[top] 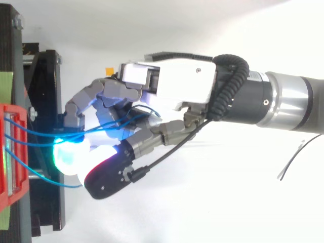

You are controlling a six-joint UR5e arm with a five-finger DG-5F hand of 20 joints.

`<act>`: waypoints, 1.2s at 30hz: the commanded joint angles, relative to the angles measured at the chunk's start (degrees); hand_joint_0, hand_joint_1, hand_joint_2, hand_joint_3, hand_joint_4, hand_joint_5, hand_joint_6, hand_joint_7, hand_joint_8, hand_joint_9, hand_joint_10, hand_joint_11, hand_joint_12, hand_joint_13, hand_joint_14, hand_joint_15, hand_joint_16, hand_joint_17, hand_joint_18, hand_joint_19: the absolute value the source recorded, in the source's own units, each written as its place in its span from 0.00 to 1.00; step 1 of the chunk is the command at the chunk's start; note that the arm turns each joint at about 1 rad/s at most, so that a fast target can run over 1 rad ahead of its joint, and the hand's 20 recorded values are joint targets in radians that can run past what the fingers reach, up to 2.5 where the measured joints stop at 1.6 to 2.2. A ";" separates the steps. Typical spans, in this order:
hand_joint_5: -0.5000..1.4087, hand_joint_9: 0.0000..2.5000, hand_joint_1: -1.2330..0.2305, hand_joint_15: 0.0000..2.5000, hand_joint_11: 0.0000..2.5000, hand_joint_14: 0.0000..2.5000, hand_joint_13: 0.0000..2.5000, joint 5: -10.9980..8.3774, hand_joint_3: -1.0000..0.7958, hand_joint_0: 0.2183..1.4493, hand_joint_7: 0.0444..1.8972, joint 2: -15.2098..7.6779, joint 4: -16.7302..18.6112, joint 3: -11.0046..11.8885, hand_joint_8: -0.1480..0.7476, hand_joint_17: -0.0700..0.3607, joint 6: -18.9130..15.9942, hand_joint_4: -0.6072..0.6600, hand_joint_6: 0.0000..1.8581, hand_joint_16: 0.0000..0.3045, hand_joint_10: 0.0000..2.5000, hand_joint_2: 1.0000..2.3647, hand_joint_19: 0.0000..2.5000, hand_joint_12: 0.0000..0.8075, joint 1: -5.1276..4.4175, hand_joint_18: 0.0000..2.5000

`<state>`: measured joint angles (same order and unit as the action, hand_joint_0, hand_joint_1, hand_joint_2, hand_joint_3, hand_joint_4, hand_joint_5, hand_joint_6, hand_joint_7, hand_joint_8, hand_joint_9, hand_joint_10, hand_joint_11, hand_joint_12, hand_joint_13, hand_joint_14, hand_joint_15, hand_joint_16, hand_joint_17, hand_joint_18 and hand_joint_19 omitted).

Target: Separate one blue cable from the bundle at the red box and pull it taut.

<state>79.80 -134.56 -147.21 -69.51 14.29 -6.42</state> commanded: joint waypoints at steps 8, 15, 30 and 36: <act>0.14 0.20 0.47 0.44 0.39 1.00 0.34 -8.09 0.28 0.31 0.38 0.00 -0.01 -0.01 0.48 0.36 -2.16 0.63 0.49 0.13 1.00 0.00 0.75 0.42 0.71 0.57; 0.14 0.21 0.48 0.45 0.39 1.00 0.34 -7.91 0.28 0.31 0.38 0.00 -0.01 -0.01 0.48 0.36 -2.87 0.63 0.49 0.12 1.00 0.00 0.75 0.42 1.06 0.57; 0.14 0.22 0.49 0.45 0.39 1.00 0.34 -3.51 0.28 0.32 0.38 1.06 -0.54 -0.01 0.49 0.36 -1.20 0.63 0.49 0.13 1.00 0.00 0.75 0.42 0.97 0.57; 0.15 0.22 0.51 0.46 0.40 1.00 0.35 -3.43 0.31 0.34 0.38 1.58 -3.96 -0.01 0.48 0.36 2.14 0.62 0.50 0.13 1.00 0.00 0.75 0.41 0.79 0.58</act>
<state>76.35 -133.09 -149.30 -69.50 14.87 -5.56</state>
